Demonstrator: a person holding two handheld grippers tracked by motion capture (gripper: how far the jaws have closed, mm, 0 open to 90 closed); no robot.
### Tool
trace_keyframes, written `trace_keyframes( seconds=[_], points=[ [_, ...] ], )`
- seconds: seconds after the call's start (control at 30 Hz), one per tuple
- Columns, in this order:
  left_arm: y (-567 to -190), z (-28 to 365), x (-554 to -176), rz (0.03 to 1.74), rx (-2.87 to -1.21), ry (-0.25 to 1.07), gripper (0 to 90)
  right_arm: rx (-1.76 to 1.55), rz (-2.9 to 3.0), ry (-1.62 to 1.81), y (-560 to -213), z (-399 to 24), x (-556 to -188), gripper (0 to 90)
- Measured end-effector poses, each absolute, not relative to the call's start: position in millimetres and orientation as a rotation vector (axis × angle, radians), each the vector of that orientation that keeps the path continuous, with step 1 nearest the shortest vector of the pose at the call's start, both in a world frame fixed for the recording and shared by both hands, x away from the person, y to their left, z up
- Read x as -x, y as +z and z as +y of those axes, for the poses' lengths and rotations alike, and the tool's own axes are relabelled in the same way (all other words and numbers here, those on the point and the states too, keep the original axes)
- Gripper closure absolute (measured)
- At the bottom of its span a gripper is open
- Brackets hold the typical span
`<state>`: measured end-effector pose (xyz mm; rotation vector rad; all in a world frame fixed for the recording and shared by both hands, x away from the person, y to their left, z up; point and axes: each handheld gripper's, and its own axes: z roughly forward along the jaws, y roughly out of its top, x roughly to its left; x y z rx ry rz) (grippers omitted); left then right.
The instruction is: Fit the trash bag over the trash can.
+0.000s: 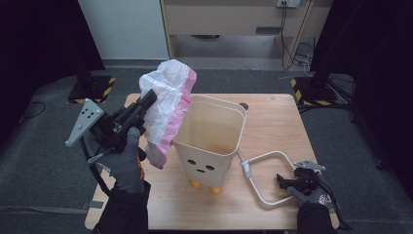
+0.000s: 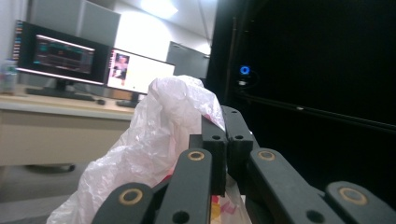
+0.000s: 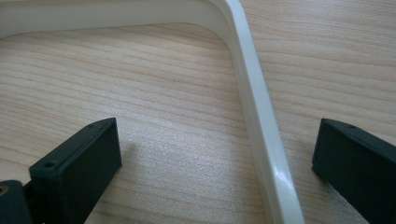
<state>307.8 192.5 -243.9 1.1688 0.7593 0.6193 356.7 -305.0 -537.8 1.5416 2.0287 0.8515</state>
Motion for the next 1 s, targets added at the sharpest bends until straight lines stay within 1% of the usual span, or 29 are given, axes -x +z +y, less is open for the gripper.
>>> trace_keyframes(
  seconds=[0.43,0.77,1.0],
  points=[
    [-225,149,-304,0.653,-1.217,0.578,89.0,-1.531,2.032,0.851,-538,-305,-357,1.3],
    [-217,133,-297,0.586,-1.223,0.514,89.0,-1.532,2.034,0.853,-538,-305,-357,1.3],
    [-213,126,-295,0.558,-1.223,0.51,89.0,-1.53,2.036,0.853,-538,-305,-357,1.3]
  ],
)
